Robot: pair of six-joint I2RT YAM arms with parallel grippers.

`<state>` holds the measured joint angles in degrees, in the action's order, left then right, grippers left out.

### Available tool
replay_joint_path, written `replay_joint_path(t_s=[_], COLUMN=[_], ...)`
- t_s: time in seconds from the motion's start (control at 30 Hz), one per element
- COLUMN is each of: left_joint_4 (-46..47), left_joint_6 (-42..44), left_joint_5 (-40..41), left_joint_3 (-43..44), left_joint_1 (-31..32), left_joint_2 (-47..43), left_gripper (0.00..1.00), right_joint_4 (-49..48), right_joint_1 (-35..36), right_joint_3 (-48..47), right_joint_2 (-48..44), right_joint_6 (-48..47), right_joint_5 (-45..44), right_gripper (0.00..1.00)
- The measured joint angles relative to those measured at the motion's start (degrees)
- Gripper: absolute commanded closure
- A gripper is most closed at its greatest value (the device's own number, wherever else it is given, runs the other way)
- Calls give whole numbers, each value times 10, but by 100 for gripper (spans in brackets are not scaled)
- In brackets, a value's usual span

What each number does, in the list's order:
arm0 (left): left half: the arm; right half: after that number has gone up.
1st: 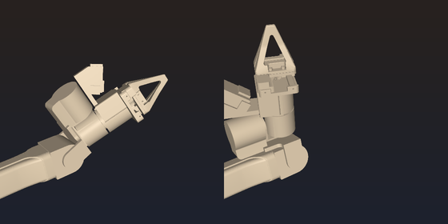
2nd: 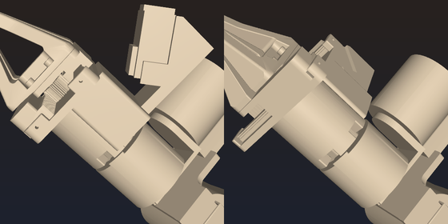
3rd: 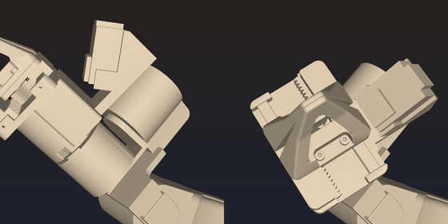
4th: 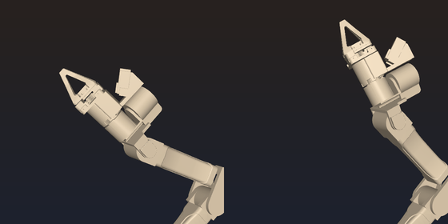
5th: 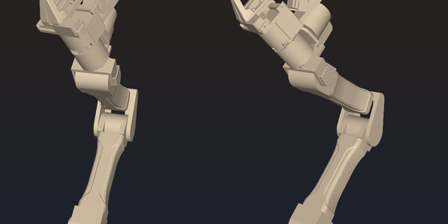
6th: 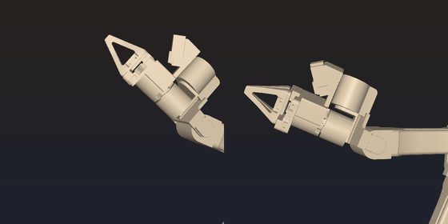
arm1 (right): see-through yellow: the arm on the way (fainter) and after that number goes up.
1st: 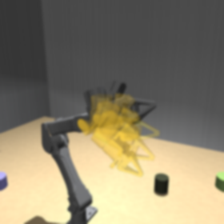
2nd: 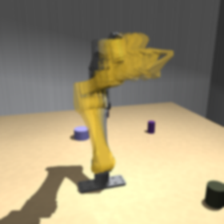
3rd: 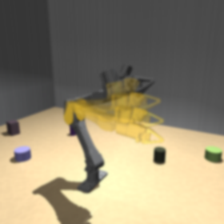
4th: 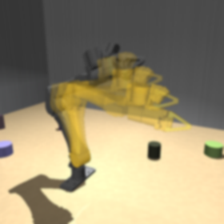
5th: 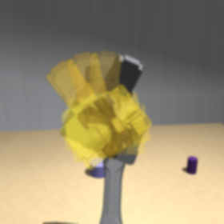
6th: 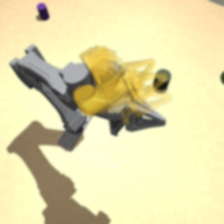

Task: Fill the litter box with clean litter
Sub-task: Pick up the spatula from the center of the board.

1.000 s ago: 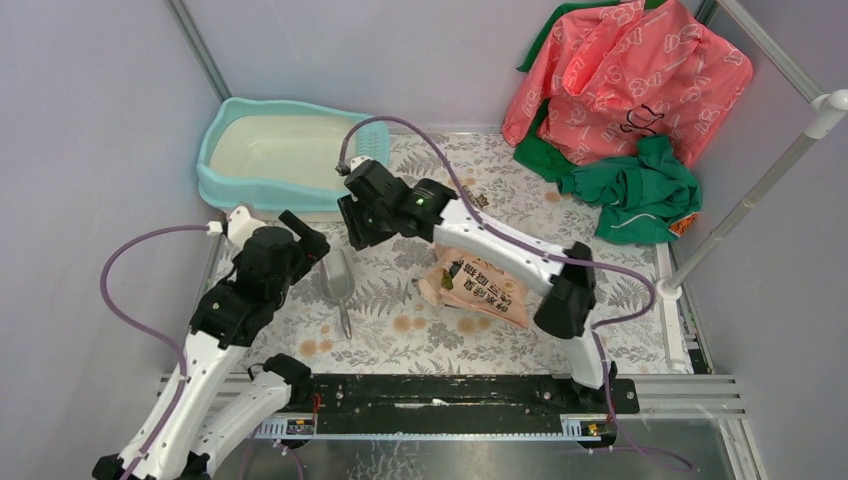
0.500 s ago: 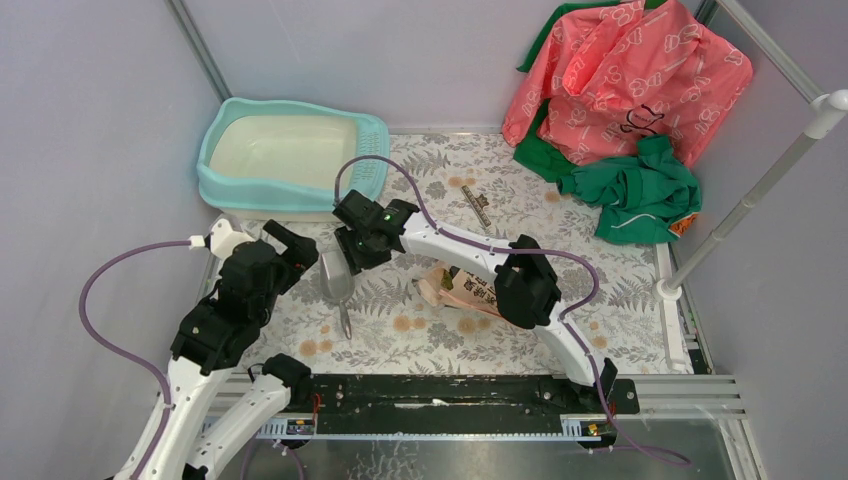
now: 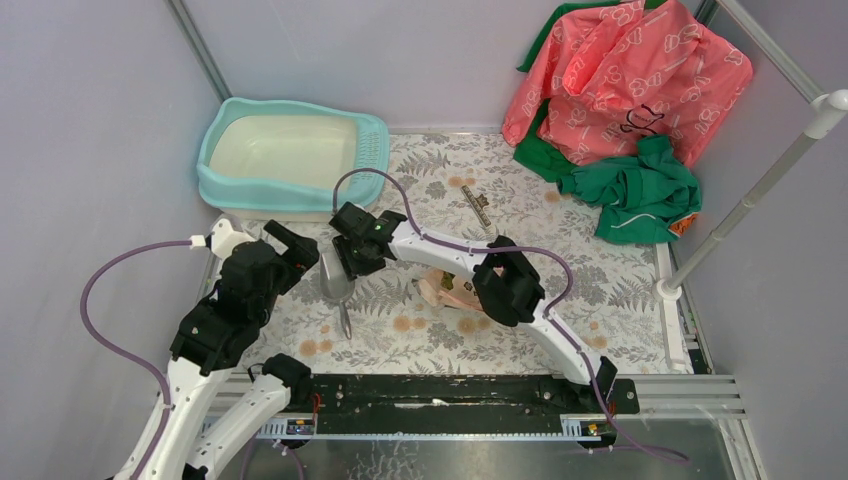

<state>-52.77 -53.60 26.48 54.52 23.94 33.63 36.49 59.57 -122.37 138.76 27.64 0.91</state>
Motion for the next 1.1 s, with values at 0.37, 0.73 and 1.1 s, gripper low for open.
replay_joint_path(t_s=[0.37,0.73,1.1], left_joint_4=[1,4,17], left_joint_6=[3,3,30], left_joint_5=[-6,-12,-46], left_joint_3=[0,0,21], left_joint_1=[0,0,0], left_joint_2=[0,5,10], left_gripper=[1,1,1], right_joint_4=[-12,-13,-22], right_joint_1=[0,1,1], right_joint_3=[-34,-39,-10], right_joint_2=[31,42,17], right_joint_6=[5,9,13], right_joint_5=[-15,-13,-9], right_gripper=[58,97,100])
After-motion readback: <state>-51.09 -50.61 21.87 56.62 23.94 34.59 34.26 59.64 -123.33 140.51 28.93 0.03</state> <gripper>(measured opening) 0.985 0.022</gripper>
